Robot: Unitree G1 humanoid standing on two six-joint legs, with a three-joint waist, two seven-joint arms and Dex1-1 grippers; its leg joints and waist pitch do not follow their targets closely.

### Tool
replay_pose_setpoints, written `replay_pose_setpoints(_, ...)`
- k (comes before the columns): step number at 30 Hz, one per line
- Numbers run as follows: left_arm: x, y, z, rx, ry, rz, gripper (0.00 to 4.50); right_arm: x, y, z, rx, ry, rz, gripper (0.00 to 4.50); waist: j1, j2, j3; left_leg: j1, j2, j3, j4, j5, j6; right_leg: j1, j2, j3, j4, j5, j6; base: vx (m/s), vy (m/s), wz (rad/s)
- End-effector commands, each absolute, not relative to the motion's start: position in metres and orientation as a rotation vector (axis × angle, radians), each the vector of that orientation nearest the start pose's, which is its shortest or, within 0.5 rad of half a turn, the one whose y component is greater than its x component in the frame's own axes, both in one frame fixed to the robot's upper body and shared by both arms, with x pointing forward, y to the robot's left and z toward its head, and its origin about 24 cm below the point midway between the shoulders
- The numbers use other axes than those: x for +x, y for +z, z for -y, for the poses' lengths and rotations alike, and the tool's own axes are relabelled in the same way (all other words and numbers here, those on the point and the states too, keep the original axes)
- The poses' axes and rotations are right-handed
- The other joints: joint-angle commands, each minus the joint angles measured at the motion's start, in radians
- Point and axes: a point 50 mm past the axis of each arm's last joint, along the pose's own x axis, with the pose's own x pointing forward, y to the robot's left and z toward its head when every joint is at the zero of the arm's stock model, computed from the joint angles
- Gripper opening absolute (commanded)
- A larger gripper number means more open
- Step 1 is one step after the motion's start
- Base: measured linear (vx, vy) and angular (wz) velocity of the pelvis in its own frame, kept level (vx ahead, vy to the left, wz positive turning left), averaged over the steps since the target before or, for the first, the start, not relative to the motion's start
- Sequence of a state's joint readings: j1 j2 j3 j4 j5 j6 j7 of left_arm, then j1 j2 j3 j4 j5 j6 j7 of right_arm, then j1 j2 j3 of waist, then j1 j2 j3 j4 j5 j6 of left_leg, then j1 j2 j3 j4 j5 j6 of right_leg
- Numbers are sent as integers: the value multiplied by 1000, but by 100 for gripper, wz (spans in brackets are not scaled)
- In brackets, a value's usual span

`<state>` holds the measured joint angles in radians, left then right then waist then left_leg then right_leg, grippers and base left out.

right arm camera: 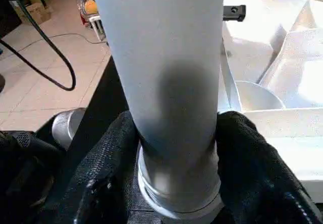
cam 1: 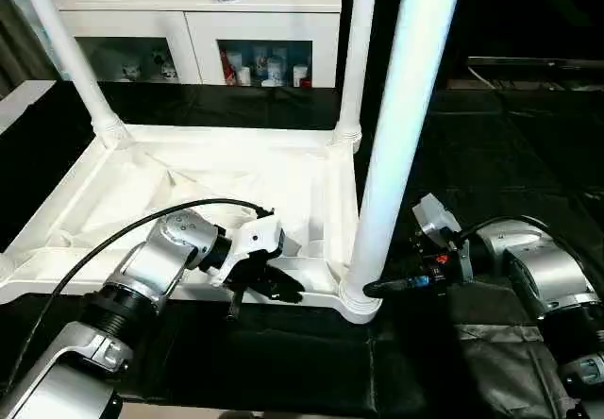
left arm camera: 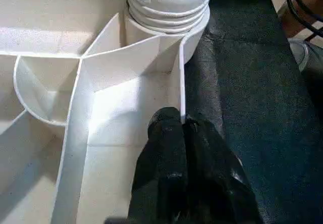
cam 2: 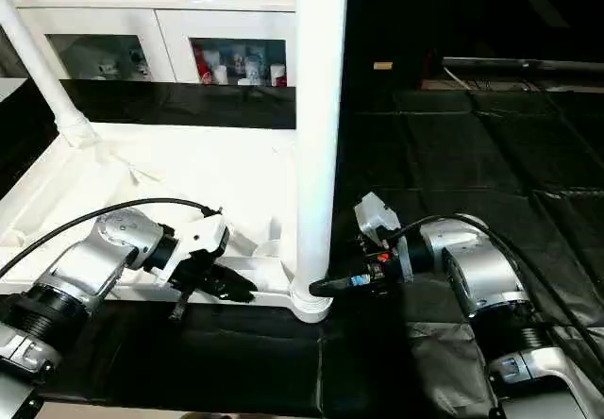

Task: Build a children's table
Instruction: Rotate leg to tighten

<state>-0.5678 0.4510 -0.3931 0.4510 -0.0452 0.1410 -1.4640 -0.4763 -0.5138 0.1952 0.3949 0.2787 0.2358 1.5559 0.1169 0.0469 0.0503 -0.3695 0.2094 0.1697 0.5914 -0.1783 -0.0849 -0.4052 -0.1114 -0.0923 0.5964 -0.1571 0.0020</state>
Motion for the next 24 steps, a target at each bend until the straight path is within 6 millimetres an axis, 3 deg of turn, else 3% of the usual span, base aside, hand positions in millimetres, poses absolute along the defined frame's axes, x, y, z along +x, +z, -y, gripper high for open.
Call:
replay_pose_setpoints(1, 290, 66, -122, 448, -1723, -483, 0, 282, 75, 168, -77, 1625, -396, 199, -4, -17, -74, 7, 18, 7, -67, -203, 69, 55, -31, 39, -59, -246, -248, 0, 0, 0)
replay_pose_setpoints(6, 292, 64, -122, 444, -1684, -484, 0, 278, 73, 166, -63, 1633, -396, 194, -3, -17, -73, 8, 18, 7, -68, -213, 66, 54, -31, 39, -61, -261, -243, 0, 0, 0)
replay_pose_setpoints(12, 305, 60, -118, 398, -1501, -477, 0, 273, 66, 156, 24, 1549, -349, 193, -2, -17, -70, 11, 17, 8, -70, -237, 56, 50, -31, 41, -68, -310, -226, 0, 0, 0)
replay_pose_setpoints(13, 306, 60, -117, 389, -1481, -470, 0, 273, 65, 154, 28, 1532, -340, 193, -1, -17, -66, 17, 16, 9, -70, -268, 47, 46, -33, 40, -76, -362, -216, 0, 0, 0)
replay_pose_setpoints(15, 311, 61, -113, 344, -1421, -453, 0, 274, 60, 150, 54, 1476, -332, 193, -5, -19, -64, 11, 13, 4, -74, -276, 37, 51, -34, 37, -80, -419, -188, 0, 0, 0)
replay_pose_setpoints(17, 315, 63, -108, 317, -1372, -446, 0, 278, 55, 143, 57, 1390, -325, 193, -10, -20, -61, 14, 12, 4, -75, -298, 32, 47, -34, 35, -89, -475, -161, 0, 0, 0)
replay_pose_setpoints(19, 321, 66, -100, 292, -1304, -429, 0, 288, 49, 134, 81, 1238, -327, 193, -21, -24, -59, 15, 8, 0, -76, -315, 18, 43, -35, 30, -98, -539, -131, -26, -1, -2)
replay_pose_setpoints(22, 328, 70, -87, 248, -1211, -412, 0, 296, 44, 117, 129, 1096, -323, 193, -44, -25, -57, 1, 1, -7, -78, -317, 2, 51, -35, 19, -103, -598, -88, 0, 0, 0)
replay_pose_setpoints(24, 334, 74, -77, 219, -1137, -399, 0, 298, 42, 101, 135, 1035, -324, 193, -53, -21, -56, 6, 0, -9, -77, -336, 1, 44, -36, 15, -112, -622, -73, 0, 0, 0)
